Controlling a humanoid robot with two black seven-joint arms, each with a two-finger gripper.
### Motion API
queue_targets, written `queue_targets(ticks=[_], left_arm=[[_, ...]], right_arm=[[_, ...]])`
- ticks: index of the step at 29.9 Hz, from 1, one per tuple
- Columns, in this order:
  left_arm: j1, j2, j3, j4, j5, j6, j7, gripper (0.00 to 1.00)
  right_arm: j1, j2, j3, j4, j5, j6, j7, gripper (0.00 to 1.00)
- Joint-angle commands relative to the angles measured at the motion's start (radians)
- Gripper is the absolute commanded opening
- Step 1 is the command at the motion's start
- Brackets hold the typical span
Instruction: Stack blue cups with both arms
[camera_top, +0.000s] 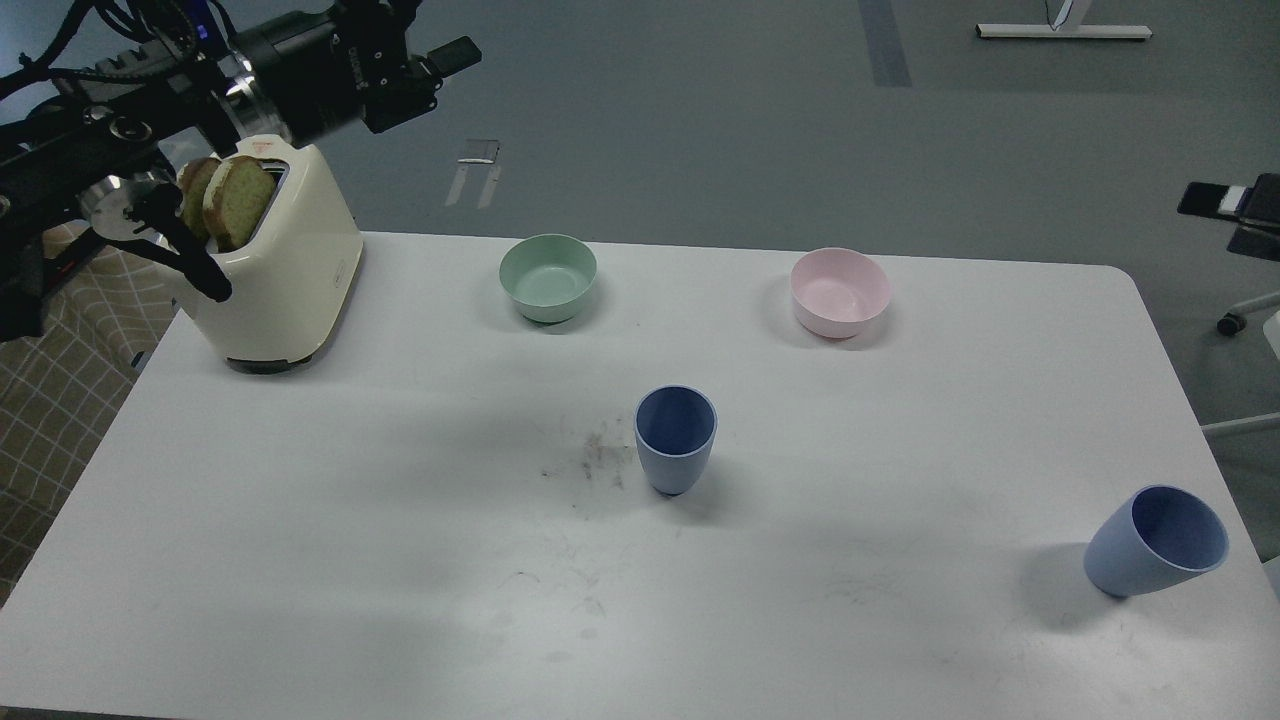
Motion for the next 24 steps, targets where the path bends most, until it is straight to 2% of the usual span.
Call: queue_targets(ticks=[1, 3, 7, 11, 24], left_arm=[[0.006, -0.025, -0.001, 0.000, 0.000, 0.000, 0.000, 0.96], [0.006, -0.031, -0.003, 0.000, 0.000, 0.000, 0.000, 0.96], [0.009, -0.055, -0.001, 0.000, 0.002, 0.000, 0.000, 0.96], [0.036, -0.069, -0.020, 0.000, 0.008, 0.000, 0.000, 0.96], [0.095, -0.069, -0.044, -0.001, 0.014, -0.002, 0.000, 0.96]], right_arm=[[-0.047, -0.079, -0.042, 0.043, -0.088, -0.073, 0.000, 0.99], [-0.054, -0.091, -0.071, 0.043, -0.121, -0.110, 0.000, 0.99], [-0.070, -0.105, -0.183, 0.043, -0.155, -0.248, -0.002, 0.99], [-0.077, -0.106, -0.246, 0.045, -0.152, -0.299, -0.002, 0.99], [-0.180, -0.091, -0.268, 0.048, -0.149, -0.305, -0.002, 0.99]])
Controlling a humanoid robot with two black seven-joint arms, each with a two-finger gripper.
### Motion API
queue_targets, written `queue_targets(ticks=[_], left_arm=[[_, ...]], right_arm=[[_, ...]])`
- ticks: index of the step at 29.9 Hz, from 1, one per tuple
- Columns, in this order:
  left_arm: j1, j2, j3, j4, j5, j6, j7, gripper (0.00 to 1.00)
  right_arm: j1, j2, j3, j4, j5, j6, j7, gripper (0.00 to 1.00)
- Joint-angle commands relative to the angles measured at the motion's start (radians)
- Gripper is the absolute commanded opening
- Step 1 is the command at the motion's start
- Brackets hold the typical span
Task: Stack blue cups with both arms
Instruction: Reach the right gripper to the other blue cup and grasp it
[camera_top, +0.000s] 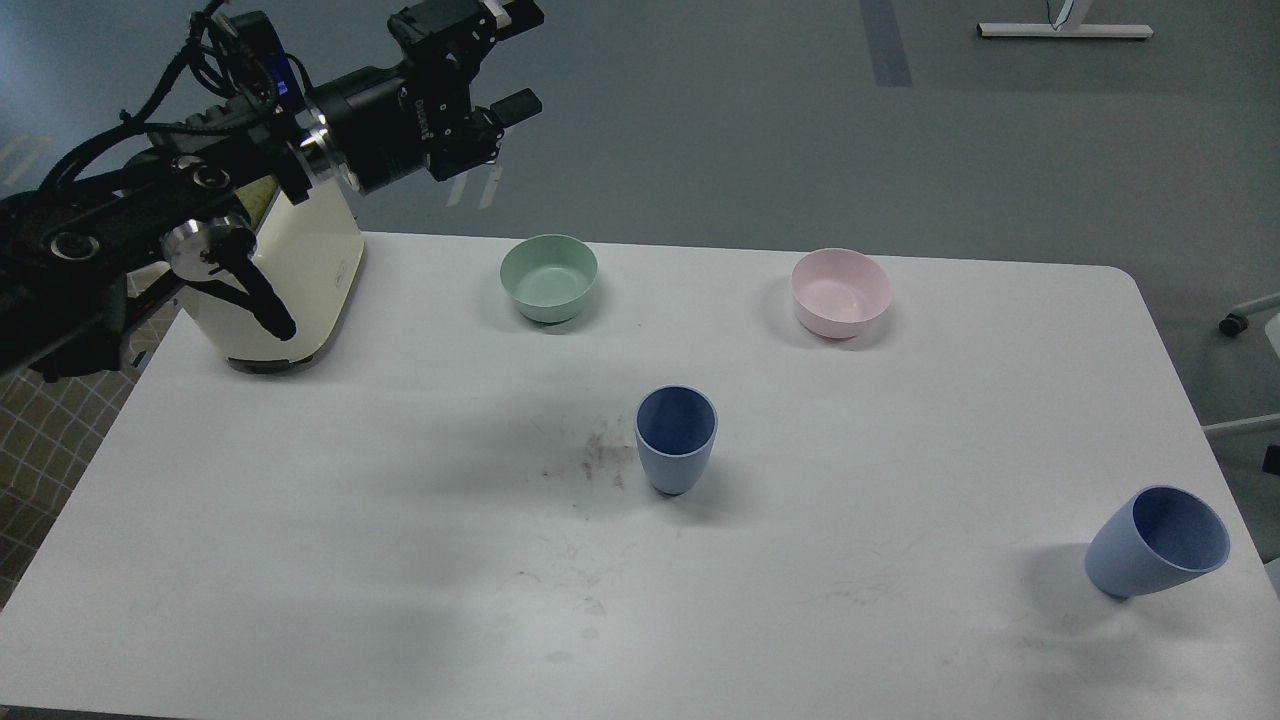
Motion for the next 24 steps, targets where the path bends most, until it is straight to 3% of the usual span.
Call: queue_targets(ticks=[1, 12, 19, 24], left_arm=[[0.023, 0.002, -0.001, -0.001, 0.000, -0.002, 0.000, 0.96], [0.055, 0.002, -0.030, -0.001, 0.000, -0.002, 0.000, 0.96], [0.063, 0.003, -0.030, -0.001, 0.000, -0.002, 0.000, 0.96], [0.063, 0.003, -0.030, -0.001, 0.002, -0.002, 0.000, 0.96]], right_arm=[[-0.027, 0.012, -0.004, 0.000, -0.002, 0.001, 0.000, 0.99], [-0.077, 0.107, -0.004, -0.017, -0.004, -0.002, -0.017, 0.96], [-0.105, 0.143, -0.004, -0.037, -0.008, 0.002, -0.020, 0.85], [-0.116, 0.176, -0.004, -0.068, -0.008, 0.007, -0.028, 0.67]])
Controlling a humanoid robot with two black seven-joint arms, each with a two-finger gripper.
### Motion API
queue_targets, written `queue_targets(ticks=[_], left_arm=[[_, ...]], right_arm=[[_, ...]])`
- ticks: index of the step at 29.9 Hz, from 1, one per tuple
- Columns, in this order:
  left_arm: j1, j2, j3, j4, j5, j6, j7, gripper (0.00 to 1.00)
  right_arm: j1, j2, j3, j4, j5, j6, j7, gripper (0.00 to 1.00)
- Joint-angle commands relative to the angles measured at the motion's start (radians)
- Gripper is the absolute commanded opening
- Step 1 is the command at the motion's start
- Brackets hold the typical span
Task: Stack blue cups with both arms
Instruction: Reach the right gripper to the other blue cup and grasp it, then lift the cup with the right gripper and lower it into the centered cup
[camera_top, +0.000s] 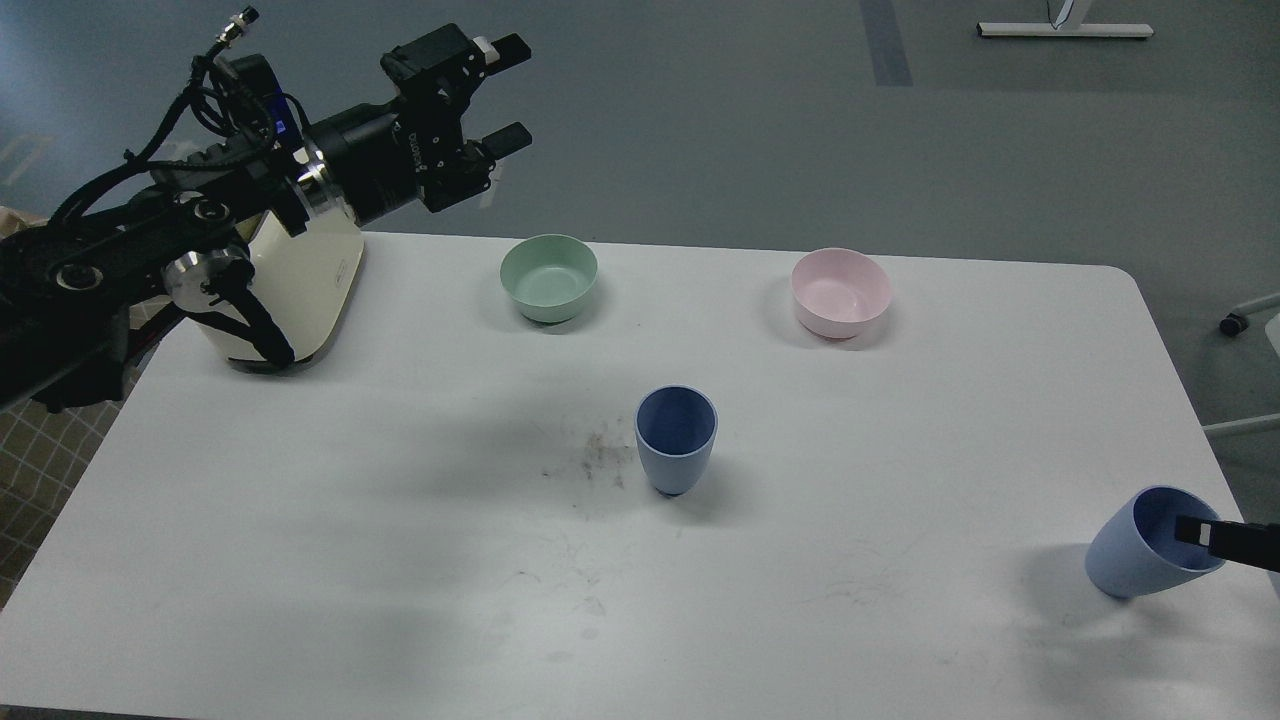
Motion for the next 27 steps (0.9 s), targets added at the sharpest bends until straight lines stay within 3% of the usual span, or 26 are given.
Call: queue_targets(ticks=[1, 4, 5, 8, 14, 21, 27], left_arm=[[0.000, 0.000, 0.000, 0.000, 0.001, 0.000, 0.000, 0.96], [0.005, 0.001, 0.000, 0.000, 0.001, 0.000, 0.000, 0.96], [0.008, 0.003, 0.000, 0.000, 0.001, 0.000, 0.000, 0.96], [0.011, 0.005, 0.000, 0.000, 0.001, 0.000, 0.000, 0.96], [0.022, 0.008, -0.003, 0.000, 0.003, 0.000, 0.000, 0.96], [0.022, 0.008, -0.014, 0.000, 0.003, 0.000, 0.000, 0.96], [0.022, 0.006, -0.015, 0.000, 0.003, 0.000, 0.000, 0.96]], right_arm=[[-0.008, 0.023, 0.000, -0.013, 0.000, 0.002, -0.005, 0.65], [-0.011, 0.035, 0.000, -0.016, 0.001, 0.002, -0.018, 0.50], [-0.011, 0.038, 0.000, -0.019, 0.001, 0.004, -0.022, 0.40], [-0.013, 0.040, 0.000, -0.019, 0.003, 0.005, -0.031, 0.22], [-0.014, 0.039, 0.002, -0.012, 0.008, 0.007, -0.041, 0.00], [-0.004, 0.017, 0.044, 0.031, 0.011, 0.057, -0.041, 0.00], [0.025, -0.089, 0.235, 0.128, 0.006, 0.191, -0.041, 0.00]])
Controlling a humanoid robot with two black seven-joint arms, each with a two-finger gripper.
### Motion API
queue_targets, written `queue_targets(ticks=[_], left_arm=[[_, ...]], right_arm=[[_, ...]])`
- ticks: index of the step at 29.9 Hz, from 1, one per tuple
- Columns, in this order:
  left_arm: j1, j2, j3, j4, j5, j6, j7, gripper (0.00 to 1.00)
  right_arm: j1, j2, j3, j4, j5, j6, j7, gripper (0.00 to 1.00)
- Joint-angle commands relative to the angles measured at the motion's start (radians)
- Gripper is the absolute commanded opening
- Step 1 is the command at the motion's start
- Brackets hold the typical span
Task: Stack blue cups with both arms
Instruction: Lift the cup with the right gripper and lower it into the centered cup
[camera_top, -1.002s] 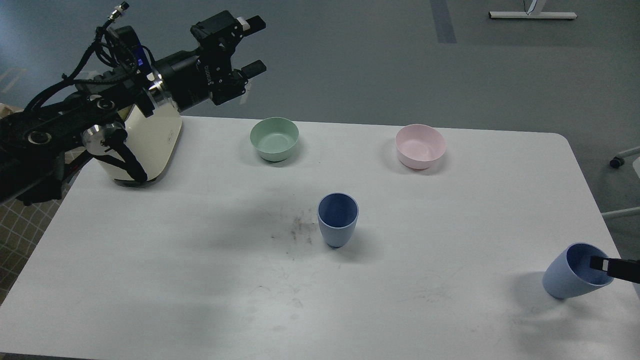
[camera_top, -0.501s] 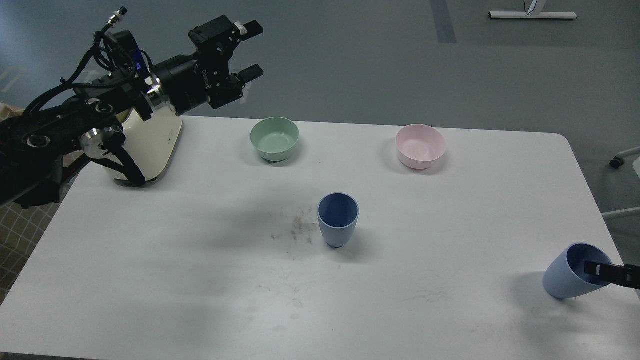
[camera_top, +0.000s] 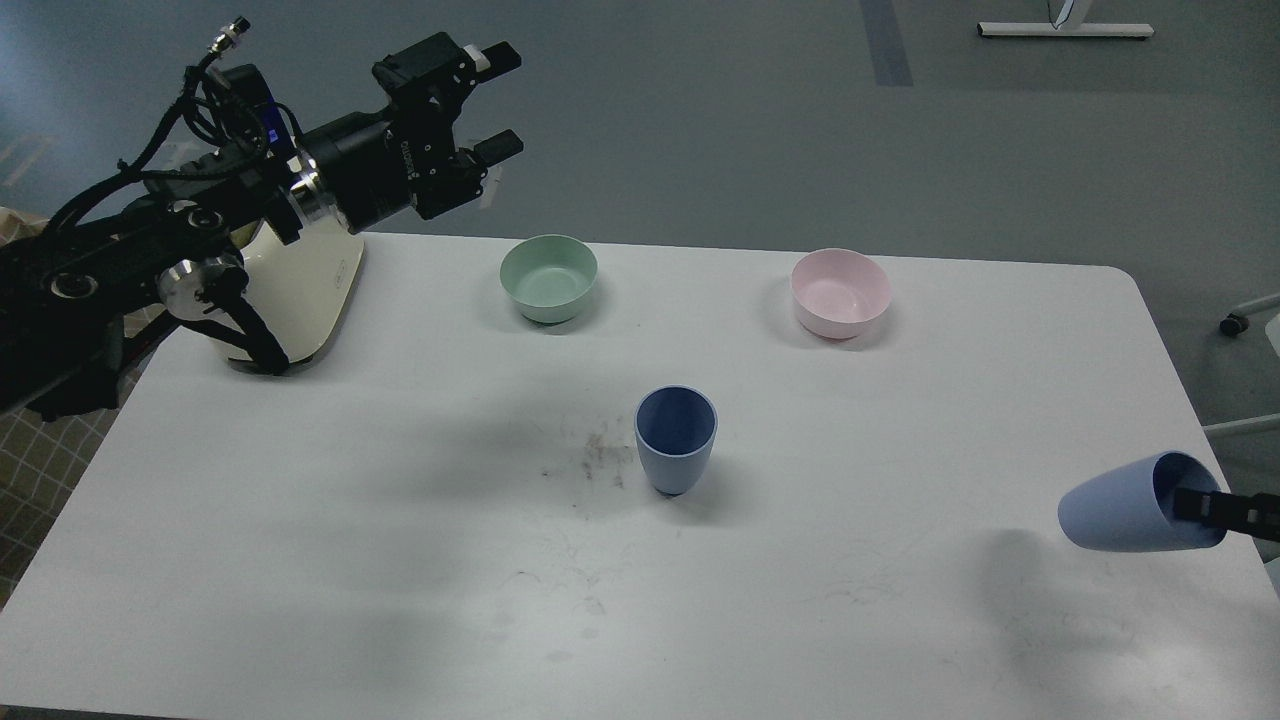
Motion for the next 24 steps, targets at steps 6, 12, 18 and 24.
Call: queue_targets(ticks=[6, 12, 18, 24], left_arm=[[-0.002, -0.003, 0.001, 0.000, 0.000, 0.000, 0.000, 0.96], [-0.002, 0.006, 0.001, 0.000, 0.000, -0.002, 0.000, 0.96], [-0.002, 0.004, 0.001, 0.001, 0.000, 0.000, 0.000, 0.96], [-0.002, -0.002, 0.001, 0.003, 0.000, 0.002, 0.000, 0.96]], right_arm=[[0.215, -0.006, 0.102, 0.008, -0.025, 0.178, 0.000, 0.00], [0.332, 0.157, 0.099, -0.133, -0.035, 0.192, -0.004, 0.00], [0.493, 0.346, 0.059, -0.220, -0.068, 0.192, -0.020, 0.00], [0.782, 0.569, -0.271, -0.242, -0.060, 0.192, -0.017, 0.00]])
